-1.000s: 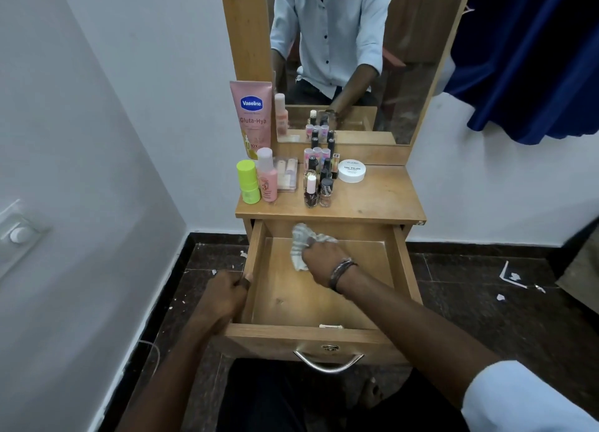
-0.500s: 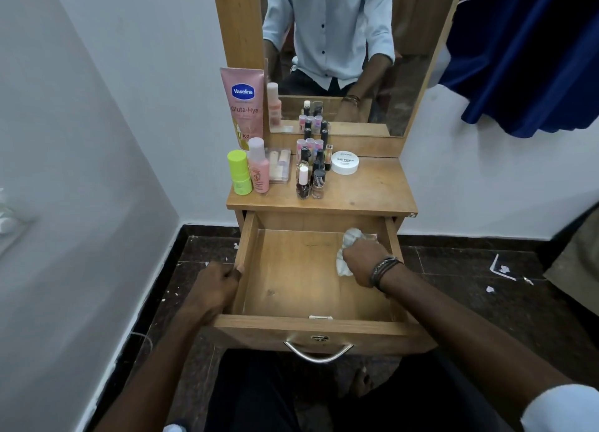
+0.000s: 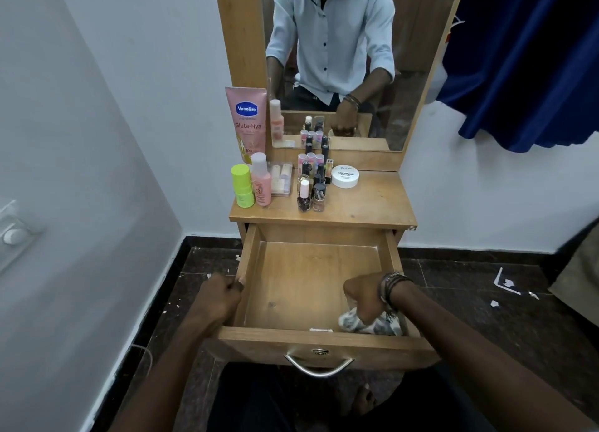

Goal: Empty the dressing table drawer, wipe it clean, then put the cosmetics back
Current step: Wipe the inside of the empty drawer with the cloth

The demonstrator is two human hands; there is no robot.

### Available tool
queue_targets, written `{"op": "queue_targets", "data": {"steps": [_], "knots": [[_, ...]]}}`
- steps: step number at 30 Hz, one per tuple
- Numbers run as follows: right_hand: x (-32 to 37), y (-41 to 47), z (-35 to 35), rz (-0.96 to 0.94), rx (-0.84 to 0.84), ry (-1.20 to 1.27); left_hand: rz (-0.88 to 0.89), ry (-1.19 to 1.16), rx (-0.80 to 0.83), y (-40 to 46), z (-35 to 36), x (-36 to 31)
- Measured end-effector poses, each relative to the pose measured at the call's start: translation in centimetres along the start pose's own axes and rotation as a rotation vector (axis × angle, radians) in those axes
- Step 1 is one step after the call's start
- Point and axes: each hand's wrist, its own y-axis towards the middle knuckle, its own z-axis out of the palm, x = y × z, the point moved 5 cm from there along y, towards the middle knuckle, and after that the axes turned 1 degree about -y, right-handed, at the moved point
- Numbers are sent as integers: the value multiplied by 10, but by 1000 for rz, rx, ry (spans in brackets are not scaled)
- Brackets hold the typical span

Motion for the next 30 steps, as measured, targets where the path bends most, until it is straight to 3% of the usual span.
{"op": "queue_targets", "data": {"steps": [7,10,15,20,23,26,28,30], "knots": [[100,22,-28,-205,-214,110,-3,33,-20,-1,-1,-1],[122,32,-33,-207,-283,122,5,18,-19,-1,-1,-1],[106,37,-25,-256,-293,272,12,36,-31,-1,-2,-1],[65,16,-21,-296,-382,732,54,72,-26,-6,-2,-9],[45,1,-16,-245,-434,1080,284,131,-301,-14,-15,-26],[29,-12,-11,-294,-429,1459,536,-106,-548,-42,-19,-63],[20,-17,-8,-361,-406,1696,390,-438,-418,-41,1,-77],[14,-19,-7,-432,-390,1870,20,-895,41,-26,41,-81]]}}
